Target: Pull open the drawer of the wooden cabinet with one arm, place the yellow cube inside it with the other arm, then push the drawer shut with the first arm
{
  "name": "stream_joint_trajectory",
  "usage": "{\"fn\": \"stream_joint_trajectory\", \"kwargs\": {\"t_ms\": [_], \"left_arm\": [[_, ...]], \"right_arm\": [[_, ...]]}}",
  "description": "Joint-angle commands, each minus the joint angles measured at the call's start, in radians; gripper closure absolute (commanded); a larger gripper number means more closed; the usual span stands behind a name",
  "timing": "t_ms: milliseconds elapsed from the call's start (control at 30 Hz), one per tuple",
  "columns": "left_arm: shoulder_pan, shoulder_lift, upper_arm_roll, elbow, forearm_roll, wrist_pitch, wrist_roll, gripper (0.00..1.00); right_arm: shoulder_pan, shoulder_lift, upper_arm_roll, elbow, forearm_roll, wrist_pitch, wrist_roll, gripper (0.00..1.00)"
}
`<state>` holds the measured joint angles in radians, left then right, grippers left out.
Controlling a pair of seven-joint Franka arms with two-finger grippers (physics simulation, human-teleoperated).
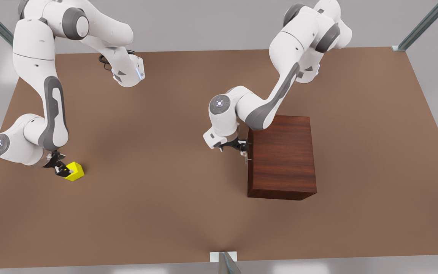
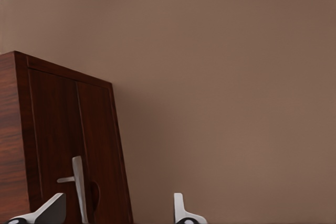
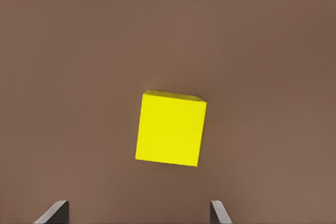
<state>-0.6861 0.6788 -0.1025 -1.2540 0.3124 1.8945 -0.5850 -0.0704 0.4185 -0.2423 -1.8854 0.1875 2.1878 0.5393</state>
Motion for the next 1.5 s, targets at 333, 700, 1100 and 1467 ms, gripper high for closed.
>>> {"fn": "stream_joint_trajectory", "kwargs": {"t_ms": [333, 700, 1100, 1467], "left_arm": [[-0.012, 0.008, 0.003, -0.102, 0.157, -0.067, -0.245, 0.0], [-0.027, 0.03, 0.001, -0.102, 0.171, -0.057, -0.36, 0.0], [-0.056, 0.059, 0.0, -0.09, 0.168, -0.035, -0.38, 0.0], [-0.09, 0.096, 0.0, -0.022, 0.169, -0.003, -0.369, 0.0]], "right_arm": [[-0.031, 0.074, 0.011, -0.06, 0.018, 0.207, 0.199, 0.0], [-0.031, 0.091, 0.017, -0.057, -0.022, 0.227, 0.183, 0.0], [-0.046, 0.161, 0.023, -0.027, -0.072, 0.296, 0.183, 0.0], [-0.081, 0.177, 0.066, -0.029, -0.072, 0.313, 0.192, 0.15]]}}
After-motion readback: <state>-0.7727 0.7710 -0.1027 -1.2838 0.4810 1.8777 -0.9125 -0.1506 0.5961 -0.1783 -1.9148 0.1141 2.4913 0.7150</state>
